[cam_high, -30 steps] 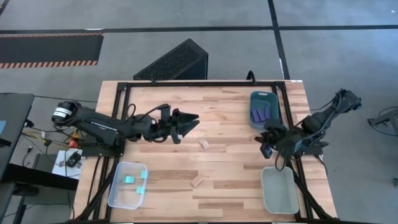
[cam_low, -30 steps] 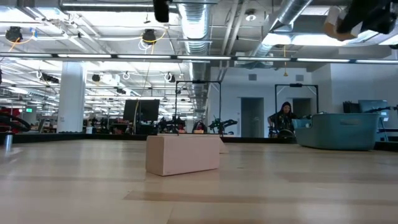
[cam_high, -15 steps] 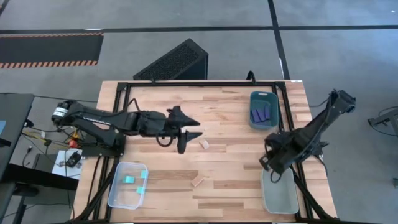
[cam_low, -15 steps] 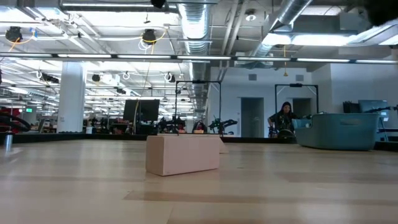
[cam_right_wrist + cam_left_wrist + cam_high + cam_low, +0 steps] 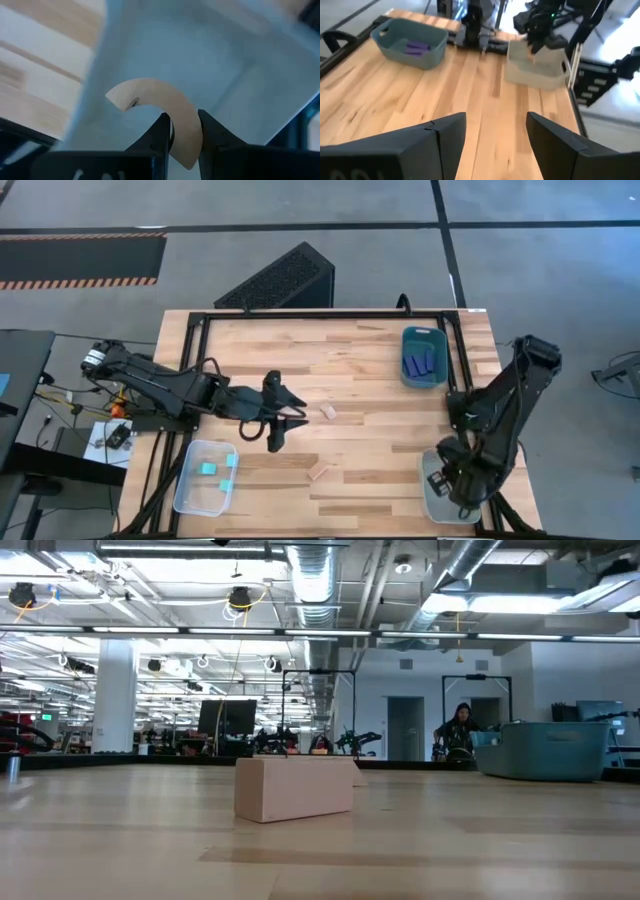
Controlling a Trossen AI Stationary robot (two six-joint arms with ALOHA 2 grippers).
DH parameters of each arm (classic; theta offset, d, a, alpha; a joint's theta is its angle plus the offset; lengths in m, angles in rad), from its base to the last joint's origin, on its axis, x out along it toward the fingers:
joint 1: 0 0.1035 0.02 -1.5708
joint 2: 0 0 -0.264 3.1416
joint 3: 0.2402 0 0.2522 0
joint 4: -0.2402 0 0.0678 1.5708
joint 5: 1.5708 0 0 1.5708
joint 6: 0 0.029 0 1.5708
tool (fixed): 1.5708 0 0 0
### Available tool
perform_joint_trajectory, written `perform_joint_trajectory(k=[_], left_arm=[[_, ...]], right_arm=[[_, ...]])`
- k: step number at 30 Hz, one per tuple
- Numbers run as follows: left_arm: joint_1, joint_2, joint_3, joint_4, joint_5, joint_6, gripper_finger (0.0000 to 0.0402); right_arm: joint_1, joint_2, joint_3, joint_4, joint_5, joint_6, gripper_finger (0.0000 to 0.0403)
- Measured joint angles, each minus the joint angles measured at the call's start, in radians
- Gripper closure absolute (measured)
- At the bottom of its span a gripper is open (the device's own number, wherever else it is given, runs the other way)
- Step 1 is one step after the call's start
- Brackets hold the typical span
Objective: Sort & place blocks by color
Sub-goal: Put the light brown block into the gray bin
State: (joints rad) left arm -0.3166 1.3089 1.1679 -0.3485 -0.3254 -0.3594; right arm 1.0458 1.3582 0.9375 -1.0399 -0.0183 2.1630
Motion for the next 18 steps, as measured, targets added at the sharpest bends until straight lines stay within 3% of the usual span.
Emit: perform_joint_trajectory(k=[4, 9, 14, 18], left_arm=[[0.005, 0.000, -0.001, -0.087, -0.024, 0.037, 0.0207], [0.019, 0.000, -0.001, -0.101, -0.016, 0.026, 0.0207], [0.009, 0.000, -0.001, -0.135, -0.018, 0.068, 0.0207], [0.011, -0.017, -0.001, -0.150, 0.063, 0.107, 0.0207]], right_arm=[[0.013, 0.094, 0.000, 0.006, -0.080, 0.014, 0.0335], [-0.003, 0.196, 0.000, 0.060, -0.087, 0.007, 0.0316], [-0.008, 0.250, 0.000, 0.125, -0.089, 0.021, 0.0272], [-0.009, 0.234, 0.006, 0.159, -0.091, 0.052, 0.0221]])
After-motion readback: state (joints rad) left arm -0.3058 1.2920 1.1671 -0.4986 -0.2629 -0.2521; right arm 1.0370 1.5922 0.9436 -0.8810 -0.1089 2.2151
